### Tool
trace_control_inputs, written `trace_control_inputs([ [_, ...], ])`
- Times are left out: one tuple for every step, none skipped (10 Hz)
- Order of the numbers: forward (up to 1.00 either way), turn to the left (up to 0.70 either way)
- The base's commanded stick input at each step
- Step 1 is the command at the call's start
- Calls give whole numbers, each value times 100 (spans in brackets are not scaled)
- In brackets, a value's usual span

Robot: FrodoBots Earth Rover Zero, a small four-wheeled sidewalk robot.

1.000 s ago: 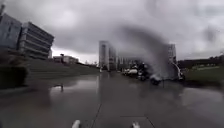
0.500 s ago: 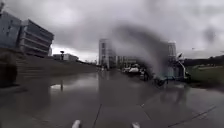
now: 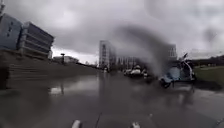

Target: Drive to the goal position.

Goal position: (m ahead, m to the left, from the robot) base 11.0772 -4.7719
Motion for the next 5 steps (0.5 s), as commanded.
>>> trace_control_inputs([
  [70, 0],
  [70, 0],
  [70, 0],
  [70, 0],
  [70, 0],
])
